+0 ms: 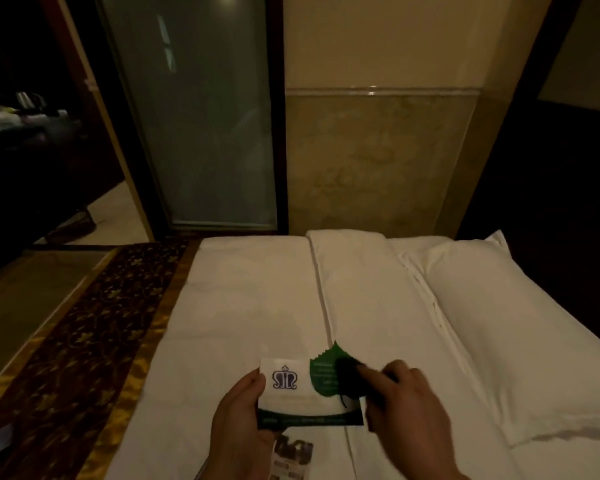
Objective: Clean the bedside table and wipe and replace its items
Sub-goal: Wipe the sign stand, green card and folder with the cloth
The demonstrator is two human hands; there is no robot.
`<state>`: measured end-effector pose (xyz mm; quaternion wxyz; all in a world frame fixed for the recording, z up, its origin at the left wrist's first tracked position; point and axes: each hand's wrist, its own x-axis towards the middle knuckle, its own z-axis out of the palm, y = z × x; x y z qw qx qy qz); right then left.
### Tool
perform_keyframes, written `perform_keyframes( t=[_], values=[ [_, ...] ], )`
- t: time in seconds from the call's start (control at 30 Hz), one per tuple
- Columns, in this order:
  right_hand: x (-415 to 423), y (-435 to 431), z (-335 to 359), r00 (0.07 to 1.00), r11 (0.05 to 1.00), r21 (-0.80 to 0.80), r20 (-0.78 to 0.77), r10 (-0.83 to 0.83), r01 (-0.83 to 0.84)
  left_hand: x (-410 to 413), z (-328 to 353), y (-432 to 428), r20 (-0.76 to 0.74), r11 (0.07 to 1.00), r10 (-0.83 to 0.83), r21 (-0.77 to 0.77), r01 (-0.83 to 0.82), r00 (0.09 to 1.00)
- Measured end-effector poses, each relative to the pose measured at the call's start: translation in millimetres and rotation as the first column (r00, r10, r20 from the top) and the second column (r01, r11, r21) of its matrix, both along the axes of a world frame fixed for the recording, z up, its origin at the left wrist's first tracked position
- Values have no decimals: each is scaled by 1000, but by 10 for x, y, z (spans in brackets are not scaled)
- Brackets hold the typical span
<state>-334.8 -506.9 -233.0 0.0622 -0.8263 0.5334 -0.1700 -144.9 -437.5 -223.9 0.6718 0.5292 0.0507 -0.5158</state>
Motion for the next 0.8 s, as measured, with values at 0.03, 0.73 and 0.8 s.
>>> perform_keyframes(
  t=[0.03, 0.73, 0.8],
  values=[
    [-51, -37, 27, 999, 999, -22, 4, -41, 41, 8, 22, 28, 9, 1000, 23, 9, -23, 1000],
    [340, 234, 482, 959, 946, -241, 130, 251, -215, -280, 426, -265, -12, 983, -75, -170, 72, 997],
    [175, 191, 448, 968, 952, -230, 106, 229, -201, -209, 425, -296, -58, 986, -84, -149, 75, 995]
  ],
)
